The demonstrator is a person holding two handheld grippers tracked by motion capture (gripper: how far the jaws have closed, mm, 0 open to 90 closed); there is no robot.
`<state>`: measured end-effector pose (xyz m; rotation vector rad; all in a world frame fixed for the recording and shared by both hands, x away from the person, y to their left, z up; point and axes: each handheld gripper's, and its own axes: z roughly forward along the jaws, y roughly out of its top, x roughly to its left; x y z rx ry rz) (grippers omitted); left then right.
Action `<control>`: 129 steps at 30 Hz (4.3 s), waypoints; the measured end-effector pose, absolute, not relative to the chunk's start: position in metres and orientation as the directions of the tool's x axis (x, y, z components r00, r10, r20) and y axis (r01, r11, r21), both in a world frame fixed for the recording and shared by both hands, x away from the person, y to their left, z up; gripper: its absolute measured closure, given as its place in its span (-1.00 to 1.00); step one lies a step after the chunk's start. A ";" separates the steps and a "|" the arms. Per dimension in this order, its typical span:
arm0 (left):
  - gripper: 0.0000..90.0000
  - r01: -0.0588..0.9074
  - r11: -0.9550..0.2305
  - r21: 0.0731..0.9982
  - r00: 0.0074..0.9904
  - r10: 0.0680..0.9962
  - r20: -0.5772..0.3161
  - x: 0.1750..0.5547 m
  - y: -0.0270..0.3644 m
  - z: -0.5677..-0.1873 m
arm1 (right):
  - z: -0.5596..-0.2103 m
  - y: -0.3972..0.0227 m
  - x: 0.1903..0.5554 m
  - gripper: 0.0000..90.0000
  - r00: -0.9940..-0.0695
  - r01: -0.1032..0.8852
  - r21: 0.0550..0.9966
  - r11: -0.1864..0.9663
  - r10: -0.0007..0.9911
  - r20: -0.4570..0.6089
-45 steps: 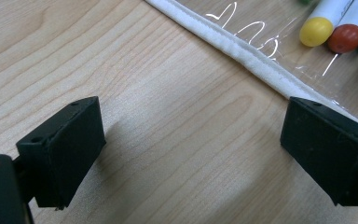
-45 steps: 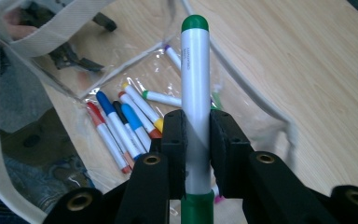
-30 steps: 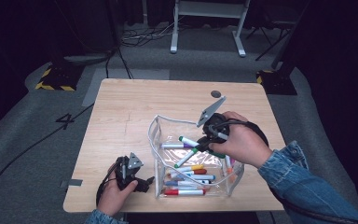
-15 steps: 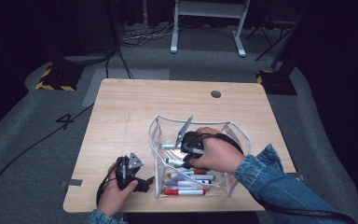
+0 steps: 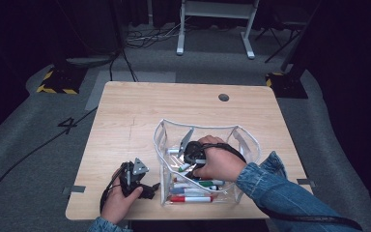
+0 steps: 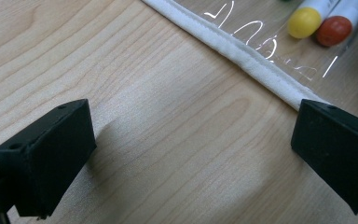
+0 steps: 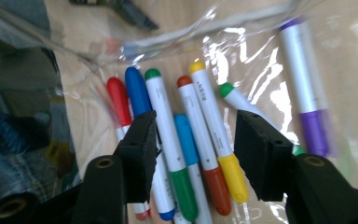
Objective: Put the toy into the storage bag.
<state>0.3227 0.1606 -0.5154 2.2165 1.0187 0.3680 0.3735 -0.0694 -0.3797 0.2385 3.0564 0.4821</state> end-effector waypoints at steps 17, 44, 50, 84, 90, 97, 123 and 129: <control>-1.00 0.564 -0.482 0.671 0.656 0.755 -0.008 0.323 0.161 -0.515 | -0.279 -0.171 0.380 0.24 -0.882 0.326 0.557 0.764 0.458 -0.112; -1.00 0.572 -0.476 0.668 0.656 0.754 -0.025 0.321 0.161 -0.515 | -0.372 -0.282 0.433 0.19 -0.634 0.669 0.540 0.511 0.772 0.054; -1.00 0.572 -0.475 0.668 0.656 0.754 -0.025 0.321 0.161 -0.515 | -0.411 -0.278 0.444 0.19 -0.613 0.710 0.489 0.506 0.786 0.077; -1.00 0.572 -0.478 0.667 0.657 0.754 -0.023 0.322 0.161 -0.515 | -0.412 -0.301 0.443 0.71 -0.538 0.774 0.447 0.449 0.838 0.091; -1.00 0.572 -0.477 0.667 0.656 0.754 -0.023 0.322 0.161 -0.515 | -0.373 -0.295 0.430 0.71 -0.587 0.728 0.486 0.483 0.805 0.080; -1.00 0.572 -0.478 0.666 0.657 0.754 -0.023 0.322 0.161 -0.515 | -0.327 -0.284 0.416 0.71 -0.642 0.664 0.523 0.534 0.766 0.032; -1.00 0.573 -0.475 0.668 0.655 0.755 -0.024 0.322 0.161 -0.516 | -0.264 -0.172 0.369 0.71 -0.892 0.356 0.534 0.767 0.449 -0.049; -1.00 0.573 -0.475 0.668 0.655 0.755 -0.024 0.322 0.161 -0.516 | -0.280 -0.144 0.365 0.70 -0.929 0.306 0.493 0.814 0.370 -0.034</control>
